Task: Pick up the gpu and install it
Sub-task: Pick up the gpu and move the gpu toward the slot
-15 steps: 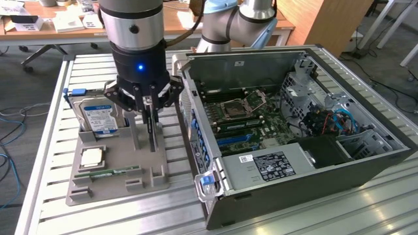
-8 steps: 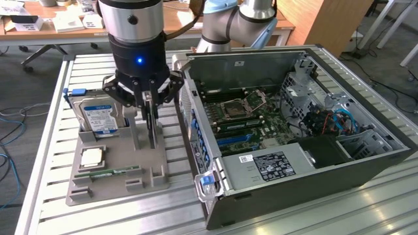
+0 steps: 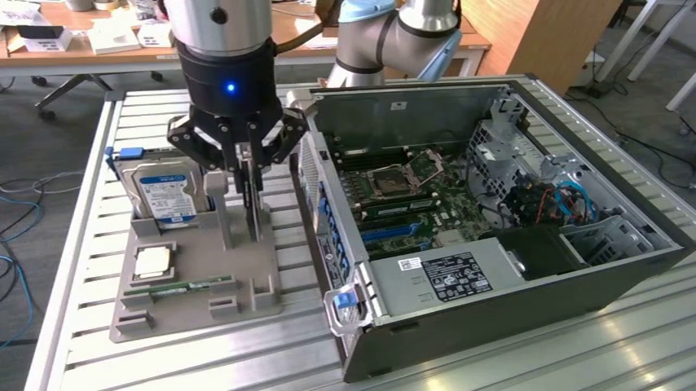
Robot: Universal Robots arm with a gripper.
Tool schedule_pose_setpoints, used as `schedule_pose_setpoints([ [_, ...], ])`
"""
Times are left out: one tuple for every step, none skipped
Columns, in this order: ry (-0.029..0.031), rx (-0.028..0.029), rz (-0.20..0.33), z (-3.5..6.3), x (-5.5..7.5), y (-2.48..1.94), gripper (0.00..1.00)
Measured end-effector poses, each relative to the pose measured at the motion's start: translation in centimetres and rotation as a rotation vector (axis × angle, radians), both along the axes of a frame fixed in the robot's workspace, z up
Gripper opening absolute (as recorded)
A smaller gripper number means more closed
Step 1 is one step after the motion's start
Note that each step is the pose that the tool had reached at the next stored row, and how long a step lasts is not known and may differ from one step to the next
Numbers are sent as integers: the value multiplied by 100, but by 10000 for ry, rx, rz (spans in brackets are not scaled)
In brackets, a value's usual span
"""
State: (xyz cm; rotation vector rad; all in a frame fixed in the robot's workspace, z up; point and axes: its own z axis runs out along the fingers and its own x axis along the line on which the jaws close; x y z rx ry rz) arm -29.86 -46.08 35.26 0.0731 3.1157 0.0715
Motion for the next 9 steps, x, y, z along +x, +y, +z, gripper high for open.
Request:
schedule_pose_setpoints([
  [0,0,0,20,0,0,26],
  [0,0,0,40,0,0,26],
  [0,0,0,62,0,0,26],
  [0,0,0,83,0,0,26],
  [0,0,0,104,0,0,26],
  [0,0,0,125,0,0,26],
  [0,0,0,148,0,0,26],
  [0,0,0,173,0,0,26],
  [0,0,0,197,0,0,26],
])
